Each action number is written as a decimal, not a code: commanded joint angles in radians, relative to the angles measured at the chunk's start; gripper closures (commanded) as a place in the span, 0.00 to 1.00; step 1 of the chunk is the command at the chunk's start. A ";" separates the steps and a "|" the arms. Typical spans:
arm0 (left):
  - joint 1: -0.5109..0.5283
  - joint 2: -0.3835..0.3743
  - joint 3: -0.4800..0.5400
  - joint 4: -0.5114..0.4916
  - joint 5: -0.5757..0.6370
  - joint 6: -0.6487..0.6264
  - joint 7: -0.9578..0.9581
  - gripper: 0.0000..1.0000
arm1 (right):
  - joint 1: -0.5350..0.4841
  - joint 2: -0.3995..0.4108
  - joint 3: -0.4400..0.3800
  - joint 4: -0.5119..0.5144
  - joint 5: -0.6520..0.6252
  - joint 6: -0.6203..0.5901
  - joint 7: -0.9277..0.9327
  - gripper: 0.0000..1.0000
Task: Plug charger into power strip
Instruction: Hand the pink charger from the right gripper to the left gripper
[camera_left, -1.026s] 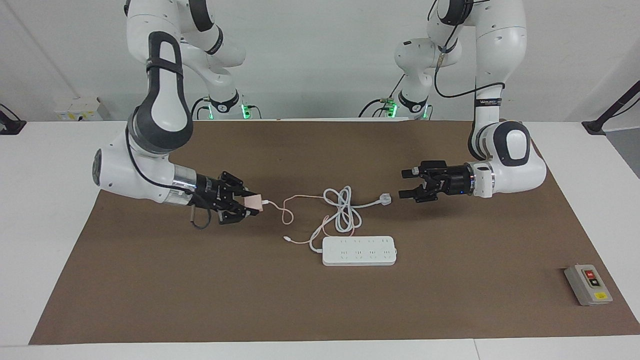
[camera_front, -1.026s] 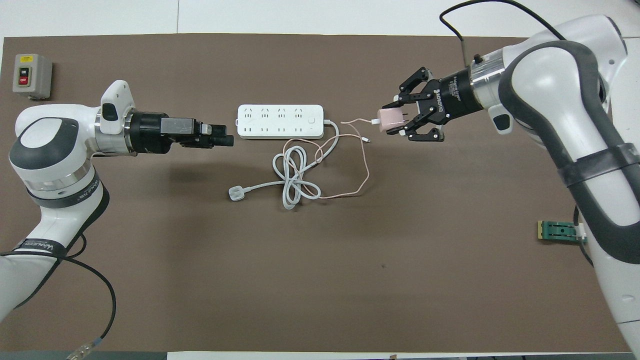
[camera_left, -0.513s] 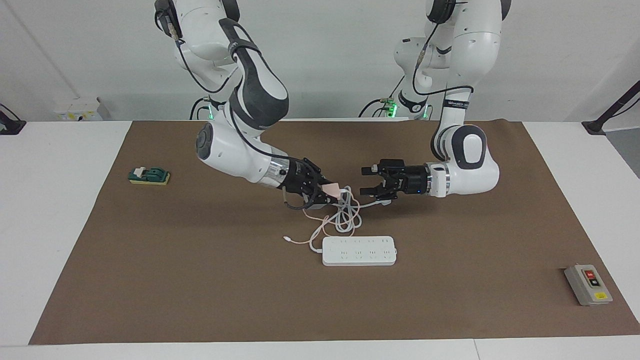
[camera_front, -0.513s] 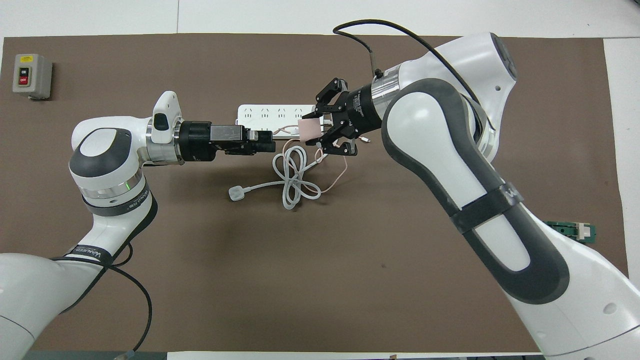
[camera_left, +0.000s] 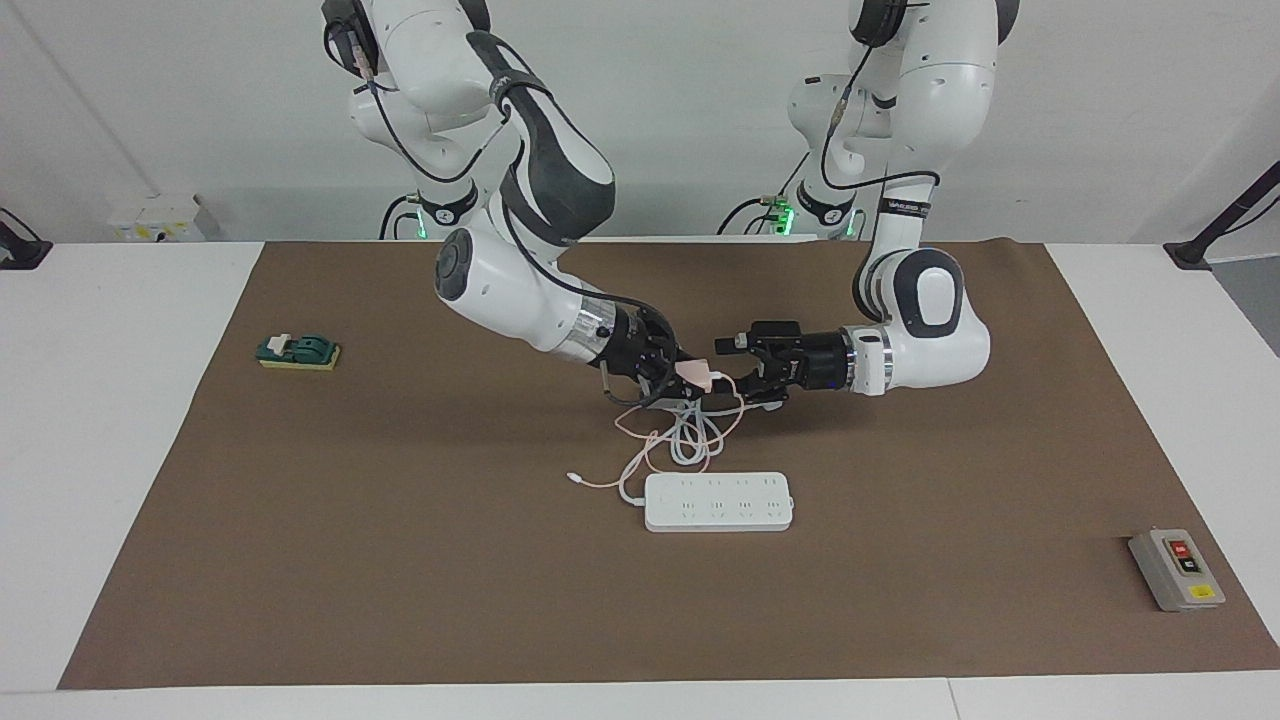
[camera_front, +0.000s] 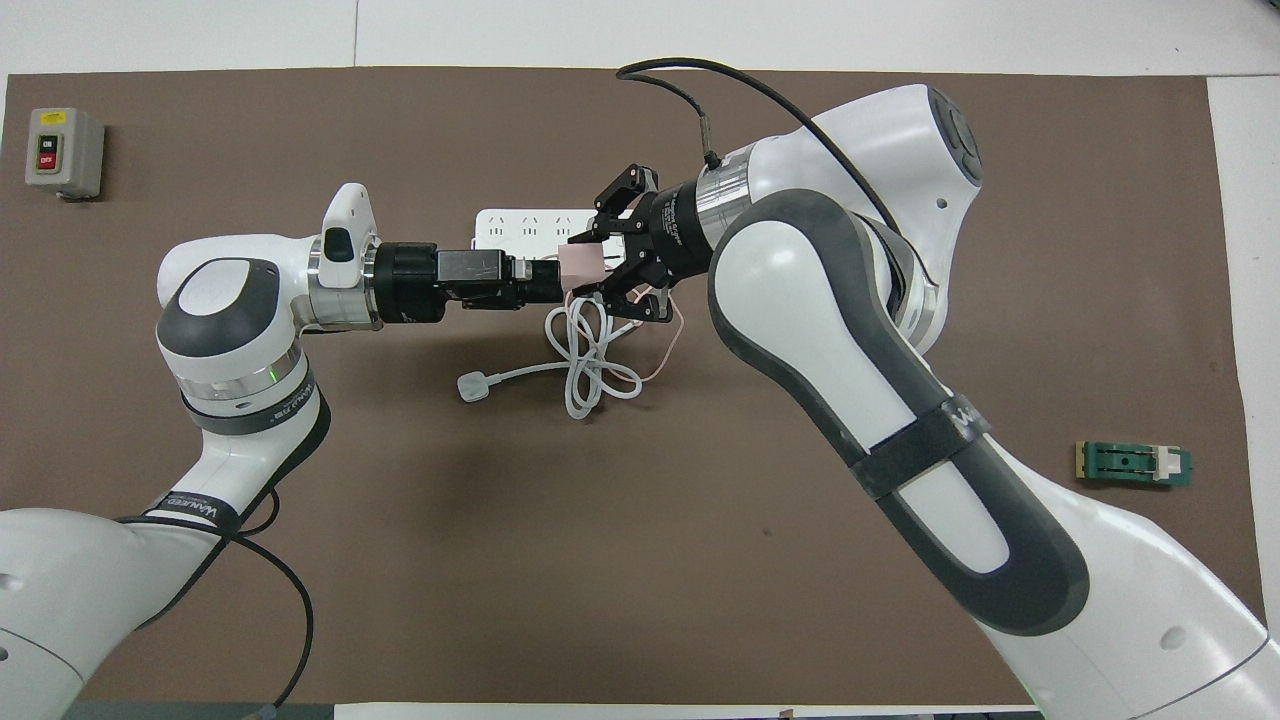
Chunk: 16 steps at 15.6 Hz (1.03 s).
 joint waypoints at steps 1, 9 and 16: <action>-0.033 -0.007 0.014 -0.012 -0.052 0.033 0.024 0.00 | 0.020 0.018 -0.004 0.025 0.010 0.023 0.028 1.00; -0.019 -0.007 0.017 -0.006 -0.036 0.018 0.045 0.05 | 0.020 0.018 -0.004 0.025 0.010 0.023 0.030 1.00; -0.011 -0.007 0.017 -0.006 -0.033 0.009 0.048 0.33 | 0.020 0.018 -0.004 0.025 0.008 0.023 0.031 1.00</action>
